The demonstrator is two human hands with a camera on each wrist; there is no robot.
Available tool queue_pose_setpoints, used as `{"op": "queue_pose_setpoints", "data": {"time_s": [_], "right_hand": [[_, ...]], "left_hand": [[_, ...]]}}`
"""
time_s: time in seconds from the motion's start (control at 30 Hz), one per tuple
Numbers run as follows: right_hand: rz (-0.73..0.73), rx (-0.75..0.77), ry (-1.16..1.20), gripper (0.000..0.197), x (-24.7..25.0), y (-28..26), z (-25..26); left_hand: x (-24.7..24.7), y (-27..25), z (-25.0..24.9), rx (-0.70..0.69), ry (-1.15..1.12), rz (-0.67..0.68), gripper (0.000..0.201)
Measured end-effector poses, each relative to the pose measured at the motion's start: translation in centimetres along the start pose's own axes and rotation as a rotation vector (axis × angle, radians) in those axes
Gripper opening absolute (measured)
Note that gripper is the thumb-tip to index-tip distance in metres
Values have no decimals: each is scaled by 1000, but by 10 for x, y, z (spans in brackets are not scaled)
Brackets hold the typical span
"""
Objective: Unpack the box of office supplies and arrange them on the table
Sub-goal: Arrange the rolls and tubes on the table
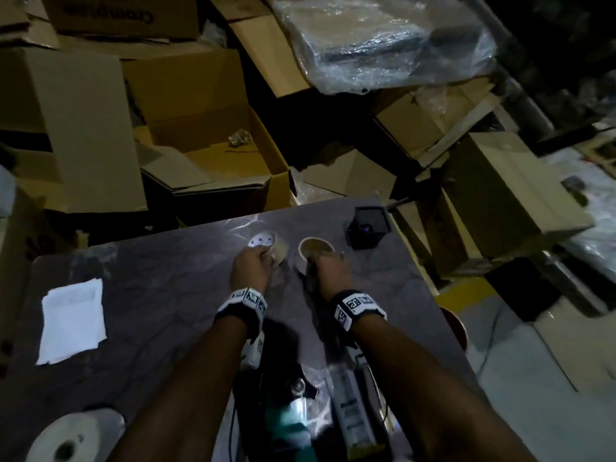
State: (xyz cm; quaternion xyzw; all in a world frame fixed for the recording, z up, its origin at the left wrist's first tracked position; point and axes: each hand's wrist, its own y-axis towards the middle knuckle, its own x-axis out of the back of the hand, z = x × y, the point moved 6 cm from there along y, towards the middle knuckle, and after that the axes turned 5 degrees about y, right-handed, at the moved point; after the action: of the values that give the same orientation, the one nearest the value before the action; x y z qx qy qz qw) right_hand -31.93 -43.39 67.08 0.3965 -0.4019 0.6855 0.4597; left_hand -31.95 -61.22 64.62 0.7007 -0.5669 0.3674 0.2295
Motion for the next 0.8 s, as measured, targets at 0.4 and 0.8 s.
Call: {"op": "queue_pose_setpoints", "data": {"time_s": [0.4,0.8], "right_hand": [[-188,-122,263,51,119,-107,-139],[-234,-380,419,46,151,-271,-463]], "left_hand": [[-33,-95,-188,-133,-147,17,23],[-264,-229,-398,-414,154,245,24]]}}
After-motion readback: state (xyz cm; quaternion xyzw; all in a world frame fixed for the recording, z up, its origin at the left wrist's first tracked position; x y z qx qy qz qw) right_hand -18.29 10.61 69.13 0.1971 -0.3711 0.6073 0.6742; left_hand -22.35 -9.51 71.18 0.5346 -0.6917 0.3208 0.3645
